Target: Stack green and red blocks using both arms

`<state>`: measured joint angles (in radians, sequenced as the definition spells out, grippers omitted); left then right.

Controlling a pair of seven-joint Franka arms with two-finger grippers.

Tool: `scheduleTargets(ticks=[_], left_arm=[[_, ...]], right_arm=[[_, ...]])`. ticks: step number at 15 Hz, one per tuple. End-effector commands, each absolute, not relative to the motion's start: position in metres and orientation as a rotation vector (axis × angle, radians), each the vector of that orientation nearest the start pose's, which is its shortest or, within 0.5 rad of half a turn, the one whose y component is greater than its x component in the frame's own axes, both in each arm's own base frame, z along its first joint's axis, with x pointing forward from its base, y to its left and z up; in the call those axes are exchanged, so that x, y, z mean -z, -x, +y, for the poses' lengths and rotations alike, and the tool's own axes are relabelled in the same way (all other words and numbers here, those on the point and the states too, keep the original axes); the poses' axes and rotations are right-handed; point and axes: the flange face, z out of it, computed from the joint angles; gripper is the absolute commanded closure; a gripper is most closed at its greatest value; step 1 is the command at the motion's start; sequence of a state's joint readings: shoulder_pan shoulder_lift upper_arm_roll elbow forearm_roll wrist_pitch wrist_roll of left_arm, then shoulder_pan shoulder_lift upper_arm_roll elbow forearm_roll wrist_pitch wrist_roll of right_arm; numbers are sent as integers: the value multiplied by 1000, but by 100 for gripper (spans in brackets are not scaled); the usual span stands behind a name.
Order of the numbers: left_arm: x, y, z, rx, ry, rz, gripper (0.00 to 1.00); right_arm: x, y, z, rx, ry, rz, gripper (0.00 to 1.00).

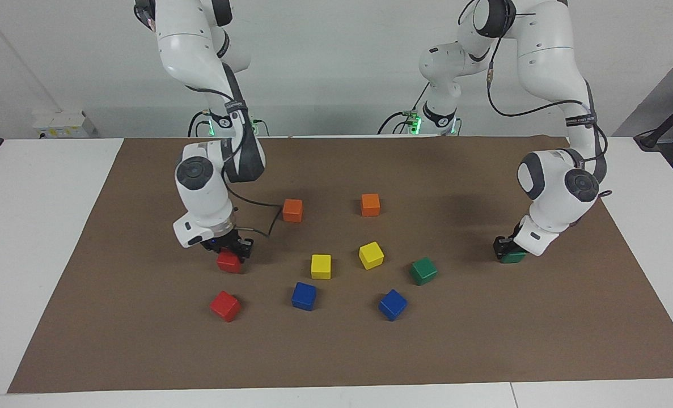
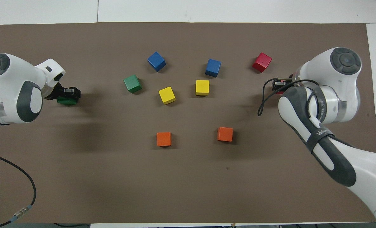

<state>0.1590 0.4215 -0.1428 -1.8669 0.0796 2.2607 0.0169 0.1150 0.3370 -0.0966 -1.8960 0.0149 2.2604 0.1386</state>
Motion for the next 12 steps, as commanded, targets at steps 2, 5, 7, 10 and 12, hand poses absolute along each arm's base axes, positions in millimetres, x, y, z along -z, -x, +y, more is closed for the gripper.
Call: scheduleTargets(ticks=[2, 5, 7, 10, 12], left_arm=[[-338, -662, 20, -98, 3145, 50, 0], [-366, -691, -44, -129, 3204, -282, 0], [-367, -690, -113, -93, 3187, -425, 0], [-358, -685, -189, -12, 3180, -578, 0], [-352, -682, -219, 9, 3160, -622, 0]], right_arm=[[-320, -619, -10, 103, 3149, 87, 100], [-296, -622, -44, 135, 3154, 147, 100], [-293, -620, -52, 139, 3158, 118, 100], [-293, -622, -51, 156, 3153, 135, 100], [-295, -625, -48, 171, 3153, 135, 0]])
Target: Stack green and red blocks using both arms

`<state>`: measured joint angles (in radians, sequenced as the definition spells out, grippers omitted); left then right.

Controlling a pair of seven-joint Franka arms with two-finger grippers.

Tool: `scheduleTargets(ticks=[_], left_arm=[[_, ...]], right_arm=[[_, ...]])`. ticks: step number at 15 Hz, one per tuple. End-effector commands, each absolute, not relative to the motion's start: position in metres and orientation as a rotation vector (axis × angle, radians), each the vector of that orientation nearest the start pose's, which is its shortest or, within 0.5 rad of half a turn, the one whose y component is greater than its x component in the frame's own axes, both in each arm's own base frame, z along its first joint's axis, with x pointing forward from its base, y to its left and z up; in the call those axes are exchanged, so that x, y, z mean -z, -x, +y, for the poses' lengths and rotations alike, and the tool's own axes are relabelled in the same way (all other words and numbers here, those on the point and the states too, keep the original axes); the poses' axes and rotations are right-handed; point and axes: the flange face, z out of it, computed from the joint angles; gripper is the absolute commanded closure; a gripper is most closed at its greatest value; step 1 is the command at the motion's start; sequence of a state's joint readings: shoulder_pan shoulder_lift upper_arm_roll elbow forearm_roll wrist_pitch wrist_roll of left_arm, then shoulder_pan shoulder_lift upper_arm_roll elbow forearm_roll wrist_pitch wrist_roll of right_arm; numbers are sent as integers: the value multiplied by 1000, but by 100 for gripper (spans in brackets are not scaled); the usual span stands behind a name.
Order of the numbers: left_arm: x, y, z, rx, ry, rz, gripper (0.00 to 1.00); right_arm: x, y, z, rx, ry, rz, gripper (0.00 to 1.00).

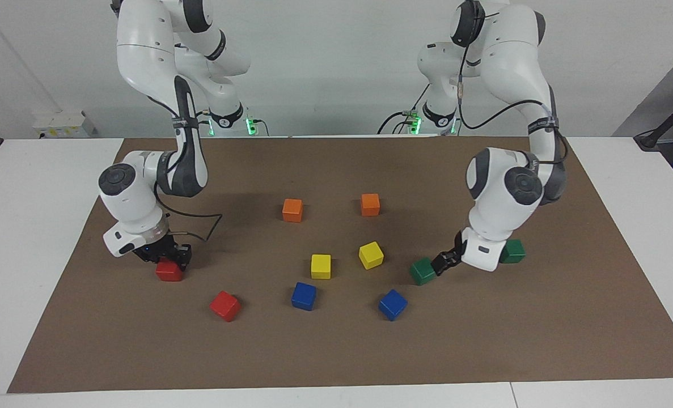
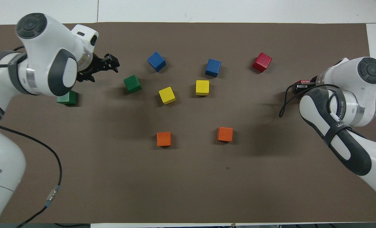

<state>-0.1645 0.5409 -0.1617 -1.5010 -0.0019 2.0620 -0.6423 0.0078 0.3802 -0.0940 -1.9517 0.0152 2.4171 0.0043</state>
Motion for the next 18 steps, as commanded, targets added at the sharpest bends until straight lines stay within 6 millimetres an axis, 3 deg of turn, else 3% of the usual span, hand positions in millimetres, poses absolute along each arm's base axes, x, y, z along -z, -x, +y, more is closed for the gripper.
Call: scheduleTargets(ticks=[1, 3, 5, 6, 8, 9, 11, 13, 15, 16, 17, 18], left_arm=[[-350, -680, -224, 16, 3152, -606, 0], [-342, -677, -228, 55, 3146, -587, 0], [-325, -665, -234, 66, 3146, -581, 0], [-318, -657, -237, 62, 3146, -571, 0], [-309, -646, -239, 58, 3143, -561, 0], [-305, -644, -238, 60, 3142, -567, 0], [-303, -640, -237, 52, 3137, -572, 0], [-303, -640, -238, 61, 3140, -573, 0], [-302, -639, -236, 37, 3130, -584, 48], [-303, -638, -236, 20, 3116, -623, 93], [-303, -637, -235, 3, 3105, -634, 100], [-305, -637, -233, -16, 3095, -645, 100]], right_arm=[[-297, -626, -46, 171, 3153, 127, 0], [-315, -635, -34, 159, 3150, 124, 0], [-348, -650, -18, 114, 3155, 125, 0], [-365, -662, 4, 122, 3156, 115, 0], [-381, -683, 53, 128, 3165, 206, 0], [-386, -692, 70, 102, 3165, 295, 0], [-391, -701, 74, 109, 3157, 371, 0], [-372, -704, 78, 76, 3159, 394, 0], [-356, -716, 80, 91, 3142, 496, 0], [-345, -720, 83, 84, 3129, 575, 0], [-342, -724, 83, 90, 3117, 628, 0], [-339, -726, 83, 91, 3117, 639, 0]])
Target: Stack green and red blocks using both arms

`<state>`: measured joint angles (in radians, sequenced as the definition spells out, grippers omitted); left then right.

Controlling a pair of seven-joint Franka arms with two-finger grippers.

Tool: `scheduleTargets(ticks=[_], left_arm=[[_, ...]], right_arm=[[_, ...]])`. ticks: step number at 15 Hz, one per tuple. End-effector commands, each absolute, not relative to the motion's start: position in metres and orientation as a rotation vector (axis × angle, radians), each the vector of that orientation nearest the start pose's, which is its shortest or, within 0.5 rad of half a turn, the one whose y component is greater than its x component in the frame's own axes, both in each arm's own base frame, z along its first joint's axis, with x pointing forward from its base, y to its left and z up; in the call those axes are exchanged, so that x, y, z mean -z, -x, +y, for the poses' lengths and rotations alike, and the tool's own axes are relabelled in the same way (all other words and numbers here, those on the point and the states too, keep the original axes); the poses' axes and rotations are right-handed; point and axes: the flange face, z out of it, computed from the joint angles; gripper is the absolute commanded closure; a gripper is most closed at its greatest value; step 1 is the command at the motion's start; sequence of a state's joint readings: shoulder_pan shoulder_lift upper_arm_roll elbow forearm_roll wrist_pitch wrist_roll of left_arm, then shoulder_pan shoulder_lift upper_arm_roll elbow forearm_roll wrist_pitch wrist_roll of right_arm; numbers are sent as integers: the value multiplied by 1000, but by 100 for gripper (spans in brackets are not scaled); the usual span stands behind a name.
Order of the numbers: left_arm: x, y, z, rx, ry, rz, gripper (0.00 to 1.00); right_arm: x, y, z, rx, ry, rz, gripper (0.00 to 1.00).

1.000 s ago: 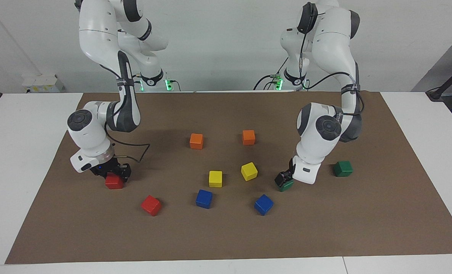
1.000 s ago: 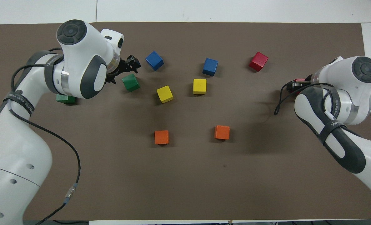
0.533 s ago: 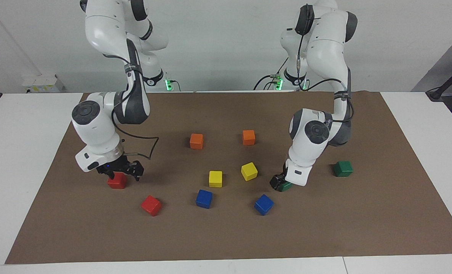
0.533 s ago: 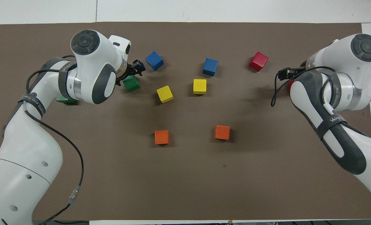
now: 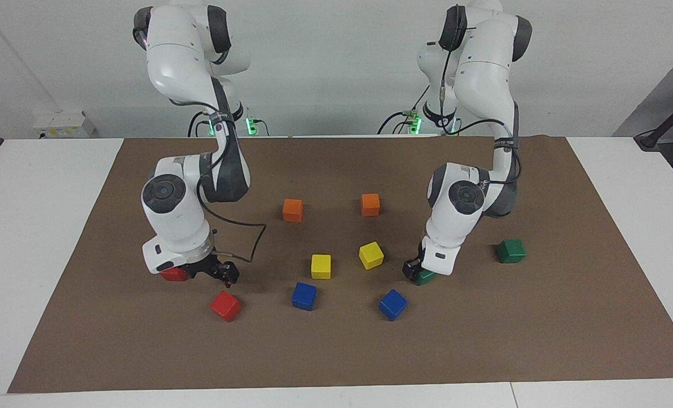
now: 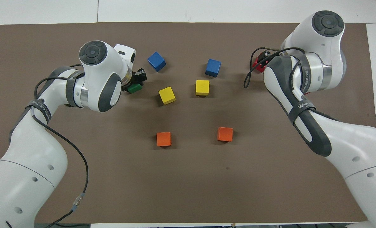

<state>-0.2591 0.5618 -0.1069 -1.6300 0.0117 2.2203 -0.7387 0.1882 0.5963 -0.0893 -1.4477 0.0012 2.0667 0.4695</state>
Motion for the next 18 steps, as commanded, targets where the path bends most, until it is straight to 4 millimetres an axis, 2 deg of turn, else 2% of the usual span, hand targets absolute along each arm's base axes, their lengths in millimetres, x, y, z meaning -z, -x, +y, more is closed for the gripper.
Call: scheduleTargets(ticks=[1, 2, 3, 4, 6, 8, 10, 13, 17, 18], left_arm=[[-312, -638, -228, -64, 3066, -651, 100], [-329, -643, -226, -84, 3047, -641, 100], [-343, -647, -216, -86, 3030, -638, 100], [-368, -646, -198, -73, 3028, -645, 100], [-399, -636, -144, -83, 3045, -547, 100], [-414, -623, -82, -120, 3073, -373, 100], [-411, -619, -43, -155, 3092, -209, 100], [-398, -612, 9, -149, 3116, -71, 100], [-382, -609, 15, -78, 3123, -45, 100], [-379, -610, 15, -73, 3125, -18, 100]], right_arm=[[-339, -726, 83, 81, 3120, 642, 0], [-346, -730, 85, 98, 3114, 646, 0], [-345, -733, 84, 102, 3110, 651, 0], [-347, -739, 86, 123, 3104, 656, 0], [-345, -752, 90, 160, 3093, 660, 0], [-338, -764, 97, 174, 3079, 700, 0], [-336, -766, 108, 179, 3073, 718, 0], [-321, -767, 109, 176, 3069, 732, 0], [-306, -767, 105, 217, 3017, 773, 0], [-302, -765, 103, 211, 3017, 780, 8]])
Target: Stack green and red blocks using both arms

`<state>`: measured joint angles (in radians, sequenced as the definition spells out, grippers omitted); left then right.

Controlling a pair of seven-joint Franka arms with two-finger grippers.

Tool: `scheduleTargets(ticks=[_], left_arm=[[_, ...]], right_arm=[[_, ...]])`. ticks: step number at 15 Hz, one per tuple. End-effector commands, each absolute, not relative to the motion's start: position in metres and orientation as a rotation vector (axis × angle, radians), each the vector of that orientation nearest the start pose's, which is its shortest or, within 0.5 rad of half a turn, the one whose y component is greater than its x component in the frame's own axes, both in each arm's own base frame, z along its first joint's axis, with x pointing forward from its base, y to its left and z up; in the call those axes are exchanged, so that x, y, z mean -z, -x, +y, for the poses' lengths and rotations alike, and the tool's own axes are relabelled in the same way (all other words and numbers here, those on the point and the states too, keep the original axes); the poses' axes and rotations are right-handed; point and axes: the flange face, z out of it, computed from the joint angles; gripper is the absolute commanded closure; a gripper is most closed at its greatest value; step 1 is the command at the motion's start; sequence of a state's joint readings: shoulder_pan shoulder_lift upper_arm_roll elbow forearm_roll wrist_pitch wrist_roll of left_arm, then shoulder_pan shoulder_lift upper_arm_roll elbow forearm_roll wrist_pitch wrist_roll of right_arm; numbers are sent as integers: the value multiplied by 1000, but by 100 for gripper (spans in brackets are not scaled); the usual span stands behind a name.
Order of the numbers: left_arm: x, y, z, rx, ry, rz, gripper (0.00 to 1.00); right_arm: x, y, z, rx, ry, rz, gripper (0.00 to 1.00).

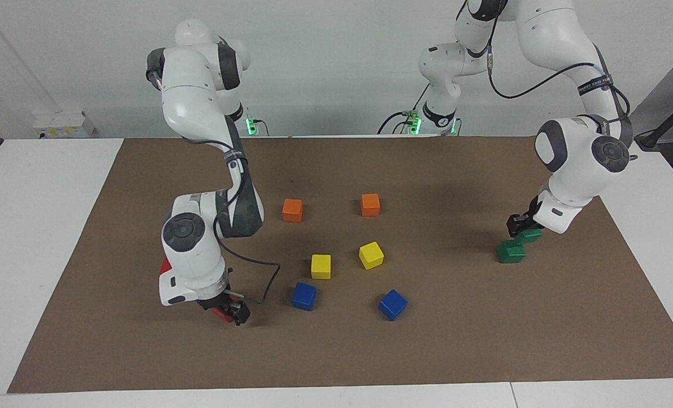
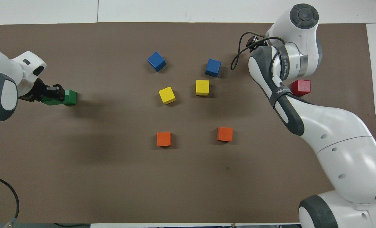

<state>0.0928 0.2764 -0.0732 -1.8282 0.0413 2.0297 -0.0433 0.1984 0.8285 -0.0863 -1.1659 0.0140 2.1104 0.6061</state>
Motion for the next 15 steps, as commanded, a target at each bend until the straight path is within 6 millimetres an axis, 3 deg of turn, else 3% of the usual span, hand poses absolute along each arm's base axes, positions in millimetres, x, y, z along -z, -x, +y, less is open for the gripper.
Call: scheduleTargets(ticks=[1, 2, 5, 7, 15], left_arm=[[-378, -611, 14, -61, 3126, -3, 100], [-376, -612, 14, -61, 3127, 7, 100], [-363, -617, 17, -55, 3128, 116, 100], [-359, -619, 17, -40, 3128, 118, 100], [-349, -621, 17, -37, 3130, 102, 100]], right_arm=[[-301, -765, 99, 208, 3015, 788, 32], [-298, -764, 99, 198, 3012, 792, 56], [-290, -760, 100, 166, 2981, 826, 60], [-288, -758, 102, 157, 2984, 825, 88], [-295, -758, 101, 163, 2986, 822, 90]])
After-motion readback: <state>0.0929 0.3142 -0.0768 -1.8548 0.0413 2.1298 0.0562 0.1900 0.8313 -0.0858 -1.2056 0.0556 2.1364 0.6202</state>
